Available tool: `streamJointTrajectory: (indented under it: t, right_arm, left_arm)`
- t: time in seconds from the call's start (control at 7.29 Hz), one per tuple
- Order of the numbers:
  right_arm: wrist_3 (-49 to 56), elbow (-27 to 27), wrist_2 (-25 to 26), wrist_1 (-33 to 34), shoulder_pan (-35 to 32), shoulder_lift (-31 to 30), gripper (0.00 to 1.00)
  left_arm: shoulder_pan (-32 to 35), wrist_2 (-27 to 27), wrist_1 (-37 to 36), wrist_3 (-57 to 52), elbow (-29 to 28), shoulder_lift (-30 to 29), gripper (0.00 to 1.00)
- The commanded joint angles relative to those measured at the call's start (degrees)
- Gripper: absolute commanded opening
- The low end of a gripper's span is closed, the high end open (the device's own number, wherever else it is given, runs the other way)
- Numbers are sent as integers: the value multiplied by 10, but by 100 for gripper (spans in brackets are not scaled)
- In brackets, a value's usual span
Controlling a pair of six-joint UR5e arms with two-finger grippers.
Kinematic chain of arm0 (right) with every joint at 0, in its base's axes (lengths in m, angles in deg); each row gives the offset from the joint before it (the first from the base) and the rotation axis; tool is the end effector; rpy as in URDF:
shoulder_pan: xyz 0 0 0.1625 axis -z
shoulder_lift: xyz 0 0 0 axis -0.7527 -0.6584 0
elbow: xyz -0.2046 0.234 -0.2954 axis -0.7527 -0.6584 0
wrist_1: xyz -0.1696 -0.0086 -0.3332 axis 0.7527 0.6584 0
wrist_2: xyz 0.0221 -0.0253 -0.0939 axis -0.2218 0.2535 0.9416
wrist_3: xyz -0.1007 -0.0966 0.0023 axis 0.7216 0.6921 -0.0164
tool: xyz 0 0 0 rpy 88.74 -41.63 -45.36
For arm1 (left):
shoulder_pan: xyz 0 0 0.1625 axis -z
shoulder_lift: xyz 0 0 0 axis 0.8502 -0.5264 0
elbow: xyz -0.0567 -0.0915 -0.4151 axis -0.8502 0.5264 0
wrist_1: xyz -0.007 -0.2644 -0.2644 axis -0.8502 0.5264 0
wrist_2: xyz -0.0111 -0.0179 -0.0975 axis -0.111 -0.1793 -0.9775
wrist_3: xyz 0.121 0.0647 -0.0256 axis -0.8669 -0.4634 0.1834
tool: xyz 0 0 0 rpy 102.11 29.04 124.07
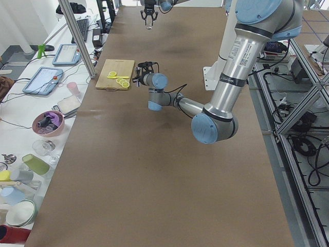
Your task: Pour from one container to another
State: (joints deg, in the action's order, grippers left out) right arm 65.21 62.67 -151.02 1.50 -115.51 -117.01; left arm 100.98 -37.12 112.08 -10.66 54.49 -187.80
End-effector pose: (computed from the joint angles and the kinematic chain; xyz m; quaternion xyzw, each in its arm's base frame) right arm -0.2130 -0.5313 0.4277 0.4646 -0.3588 -0.6116 0.5304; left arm 0.3843 -0.5114 0.3650 0.6225 0.4110 0.2435 0.6199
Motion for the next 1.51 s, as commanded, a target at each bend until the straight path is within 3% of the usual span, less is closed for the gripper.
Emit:
streamJointTrajectory:
  t: [0.0,0.27,0.41,0.55,0.69,0.82,1.1,1.37]
  right_arm:
    - [4,-97,-39,-100,-21,-7,0]
    - [4,-153,-41,-174,-25,-8,0]
    - [5,-178,-40,-207,-25,-8,0]
    - [5,-194,-38,-232,-25,-9,0]
    - [4,-213,-36,-253,-24,-9,0]
    - [2,-236,-35,-285,-23,-8,0]
    - [-1,-275,-34,-332,-22,-8,0]
    - [-2,-313,-34,-378,-21,-7,0]
  left_arm:
    - [5,72,68,15,-8,39,0]
    - [0,113,110,88,-7,54,0]
    - [-33,179,110,108,-7,54,0]
    - [-99,289,110,157,-5,50,0]
    - [-127,342,108,179,-4,48,0]
    - [-136,349,108,183,-2,48,0]
    - [-200,459,105,194,11,52,0]
    - [-223,489,104,192,11,54,0]
